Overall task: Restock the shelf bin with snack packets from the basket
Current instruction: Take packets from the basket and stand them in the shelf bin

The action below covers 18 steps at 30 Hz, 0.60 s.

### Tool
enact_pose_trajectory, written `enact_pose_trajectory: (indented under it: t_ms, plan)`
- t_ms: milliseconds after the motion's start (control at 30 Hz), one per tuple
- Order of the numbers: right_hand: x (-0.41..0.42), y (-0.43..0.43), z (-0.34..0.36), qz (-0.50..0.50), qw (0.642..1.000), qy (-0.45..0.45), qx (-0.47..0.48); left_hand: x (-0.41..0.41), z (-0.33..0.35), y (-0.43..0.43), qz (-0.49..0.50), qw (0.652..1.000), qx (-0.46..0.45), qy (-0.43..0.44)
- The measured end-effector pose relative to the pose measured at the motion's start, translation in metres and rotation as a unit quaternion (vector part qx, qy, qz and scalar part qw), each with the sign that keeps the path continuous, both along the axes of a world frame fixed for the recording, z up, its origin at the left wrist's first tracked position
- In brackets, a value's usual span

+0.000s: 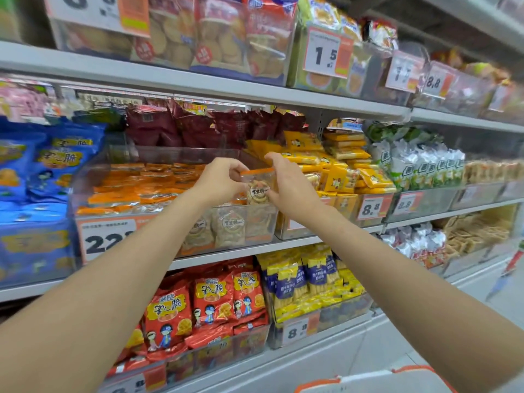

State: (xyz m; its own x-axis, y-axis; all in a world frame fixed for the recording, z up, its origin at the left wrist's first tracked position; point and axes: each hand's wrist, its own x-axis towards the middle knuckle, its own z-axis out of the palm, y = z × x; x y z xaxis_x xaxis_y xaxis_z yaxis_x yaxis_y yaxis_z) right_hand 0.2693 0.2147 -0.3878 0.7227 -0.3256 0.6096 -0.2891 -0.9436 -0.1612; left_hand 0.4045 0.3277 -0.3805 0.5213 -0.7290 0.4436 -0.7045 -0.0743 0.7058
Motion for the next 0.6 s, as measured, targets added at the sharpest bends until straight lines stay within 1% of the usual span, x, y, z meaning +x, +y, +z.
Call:
enact_pose_trajectory:
  t_ms: [33,100,167,267,333,433,500,600]
  plan:
    - [0.0,-0.001,-0.001,-0.004,1.0,0.012,-0.022,-0.002,0.0,0.0,-0.007,1.0,0.019,-0.021]
    - [0.0,-0.004,-0.001,-0.02,0.998,0.044,-0.033,-0.005,-0.002,0.0,-0.02,0.997,0.058,-0.047]
    - [-0.001,-0.004,0.003,-0.032,0.996,0.074,-0.038,-0.005,-0.004,-0.001,-0.022,0.995,0.082,-0.052]
    - [-0.001,-0.003,0.015,-0.026,0.993,0.104,-0.04,-0.001,0.0,0.0,-0.03,0.993,0.103,-0.047]
    - [0.0,-0.004,0.021,-0.021,0.99,0.133,-0.03,0.002,0.002,0.002,-0.041,0.992,0.107,-0.045]
    - [0.001,-0.009,0.024,0.004,0.983,0.181,0.035,0.003,0.002,0.001,-0.054,0.992,0.108,-0.044]
    - [0.002,-0.01,0.026,0.011,0.978,0.198,0.063,0.004,0.003,0.0,-0.055,0.99,0.115,-0.052]
    - [0.003,-0.009,0.027,0.011,0.98,0.194,0.037,0.008,0.006,0.0,-0.071,0.989,0.124,-0.037]
